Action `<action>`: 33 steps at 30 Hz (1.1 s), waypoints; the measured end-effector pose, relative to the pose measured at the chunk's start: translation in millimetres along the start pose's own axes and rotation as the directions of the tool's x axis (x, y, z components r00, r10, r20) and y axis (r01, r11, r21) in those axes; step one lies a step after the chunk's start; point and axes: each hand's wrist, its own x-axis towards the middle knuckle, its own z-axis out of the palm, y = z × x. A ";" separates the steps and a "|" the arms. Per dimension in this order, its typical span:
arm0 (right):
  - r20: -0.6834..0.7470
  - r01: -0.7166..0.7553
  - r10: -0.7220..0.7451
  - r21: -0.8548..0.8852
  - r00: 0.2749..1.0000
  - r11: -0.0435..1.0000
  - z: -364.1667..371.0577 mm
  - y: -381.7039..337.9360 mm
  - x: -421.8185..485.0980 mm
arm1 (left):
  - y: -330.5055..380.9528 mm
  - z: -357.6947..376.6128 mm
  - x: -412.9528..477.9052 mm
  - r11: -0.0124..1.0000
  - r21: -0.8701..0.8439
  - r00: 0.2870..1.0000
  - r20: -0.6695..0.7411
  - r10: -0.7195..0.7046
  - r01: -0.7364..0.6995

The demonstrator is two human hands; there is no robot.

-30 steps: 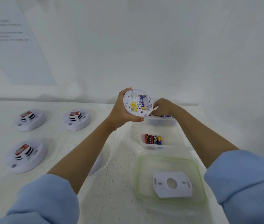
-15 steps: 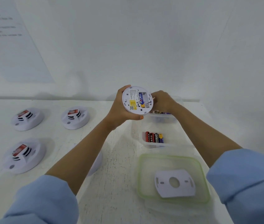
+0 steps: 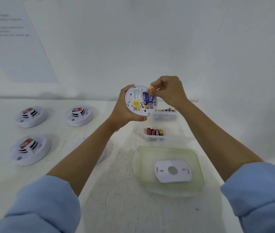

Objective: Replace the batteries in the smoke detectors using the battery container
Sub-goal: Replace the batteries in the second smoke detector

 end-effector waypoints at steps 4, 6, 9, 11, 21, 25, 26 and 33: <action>0.016 0.091 -0.090 -0.083 0.996 0.992 1.4 0.8 -16.5 | 10.1 3.8 -8.1 1.000 -0.018 1.000 -0.012 0.018 -0.018; 0.044 0.107 -0.105 -0.041 0.994 0.993 2.9 0.1 -25.9 | 14.0 5.9 -13.2 0.999 -0.043 1.000 -0.019 0.017 -0.018; 0.027 0.129 -0.128 -0.019 0.991 0.992 3.3 -2.1 -39.3 | 18.4 10.4 -20.3 0.998 -0.056 0.999 -0.035 0.014 -0.016; 0.014 0.145 -0.145 -0.033 0.989 0.989 1.8 -3.9 -46.1 | 21.5 13.4 -24.3 0.998 -0.058 0.999 -0.040 0.015 -0.017; 0.162 0.093 -0.080 -0.075 0.984 0.993 -4.3 -3.5 -73.8 | 25.5 17.5 -48.6 0.996 -0.085 0.999 -0.024 -0.026 0.024; 0.252 -0.032 0.006 0.096 0.968 0.995 -10.2 0.4 -94.1 | 19.7 17.8 -69.5 0.993 -0.103 0.998 0.019 -0.052 0.054; 0.282 -0.047 0.015 0.108 0.959 0.993 -12.4 1.4 -99.5 | 19.3 18.0 -74.9 0.993 -0.103 0.998 0.032 -0.056 0.059; 0.435 -0.288 0.212 0.117 0.875 0.950 -33.2 4.2 -135.5 | 20.6 17.5 -110.6 0.991 -0.083 0.987 0.131 -0.097 0.109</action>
